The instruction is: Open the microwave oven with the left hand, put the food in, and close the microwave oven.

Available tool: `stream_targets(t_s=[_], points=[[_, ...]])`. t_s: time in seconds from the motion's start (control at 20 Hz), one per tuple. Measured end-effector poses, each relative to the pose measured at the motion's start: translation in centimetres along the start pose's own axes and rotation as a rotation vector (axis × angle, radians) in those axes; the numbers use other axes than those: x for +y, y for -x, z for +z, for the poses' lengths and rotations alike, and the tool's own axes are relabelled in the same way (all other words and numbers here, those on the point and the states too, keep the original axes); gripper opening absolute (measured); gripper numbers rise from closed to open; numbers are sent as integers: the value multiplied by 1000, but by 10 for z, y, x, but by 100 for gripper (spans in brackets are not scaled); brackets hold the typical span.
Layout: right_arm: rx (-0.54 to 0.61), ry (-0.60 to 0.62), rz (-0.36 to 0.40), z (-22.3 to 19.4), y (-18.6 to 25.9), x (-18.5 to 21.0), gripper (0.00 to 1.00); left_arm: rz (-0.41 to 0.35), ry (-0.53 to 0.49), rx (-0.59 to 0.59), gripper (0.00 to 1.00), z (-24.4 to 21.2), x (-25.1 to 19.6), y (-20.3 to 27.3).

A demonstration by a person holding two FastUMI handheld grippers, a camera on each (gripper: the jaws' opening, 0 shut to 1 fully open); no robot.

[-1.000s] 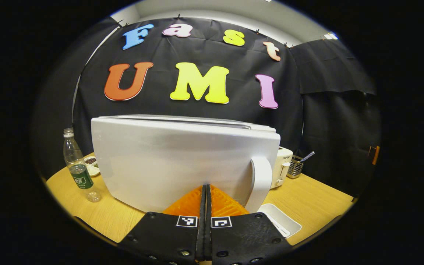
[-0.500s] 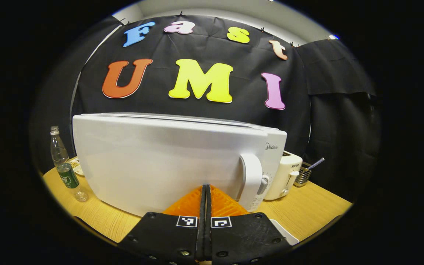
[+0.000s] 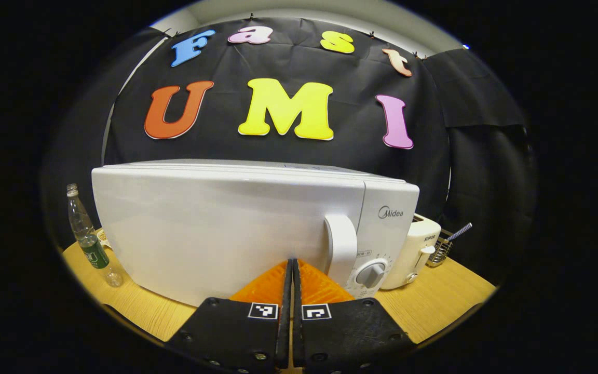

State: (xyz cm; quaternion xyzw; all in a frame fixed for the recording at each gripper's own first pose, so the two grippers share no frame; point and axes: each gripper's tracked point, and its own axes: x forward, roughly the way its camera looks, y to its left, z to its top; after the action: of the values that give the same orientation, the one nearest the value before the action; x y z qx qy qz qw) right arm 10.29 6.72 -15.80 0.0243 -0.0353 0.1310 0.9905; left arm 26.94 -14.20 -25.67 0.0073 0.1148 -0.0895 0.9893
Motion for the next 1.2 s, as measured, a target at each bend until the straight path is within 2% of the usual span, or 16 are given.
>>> stream_targets(t_s=[0.05, 0.1, 0.15, 0.3, 0.5, 0.55, 0.65, 0.7, 0.85, 0.9, 0.95, 1.05, 1.1, 1.15, 1.2], points=[[8, -3, -4, -1, 0, -1, 100, 8, -15, 13, 2, -2, 0, 1], [12, -7, -14, -1, 1, -3, 92, 14, -28, 10, 2, 1, 0, 1], [6, -11, -23, 5, 3, -4, 100, 17, -32, 19, 2, -1, 0, 2], [-17, -1, -39, 21, 17, 0, 100, -3, -8, 77, 1, -10, 2, 3], [-65, 15, -77, 48, 44, 6, 100, 17, 3, 102, 2, 0, 19, 27], [-71, 22, -79, 53, 50, 9, 92, 14, 5, 104, 1, 4, 21, 39], [-80, 38, -96, 62, 61, 9, 92, 8, 14, 92, 0, 17, 25, 66], [-84, 46, -107, 66, 66, 8, 92, 32, 9, 78, 18, 27, 31, 84], [-99, 70, -143, 80, 79, 7, 92, 116, -42, 38, 94, 51, 49, 129], [-101, 81, -156, 82, 81, 7, 92, 109, -49, 18, 93, 60, 48, 144], [-99, 91, -172, 85, 84, 7, 100, 93, -47, -3, 93, 68, 45, 160], [-94, 106, -199, 88, 89, 6, 100, 80, -44, -39, 93, 82, 46, 191], [-89, 105, -205, 89, 92, 7, 92, 90, -42, -53, 93, 89, 51, 207], [-88, 105, -208, 92, 95, 10, 100, 123, -41, -74, 93, 99, 60, 223], [-88, 108, -212, 95, 95, 13, 100, 144, -48, -97, 93, 110, 68, 237]])
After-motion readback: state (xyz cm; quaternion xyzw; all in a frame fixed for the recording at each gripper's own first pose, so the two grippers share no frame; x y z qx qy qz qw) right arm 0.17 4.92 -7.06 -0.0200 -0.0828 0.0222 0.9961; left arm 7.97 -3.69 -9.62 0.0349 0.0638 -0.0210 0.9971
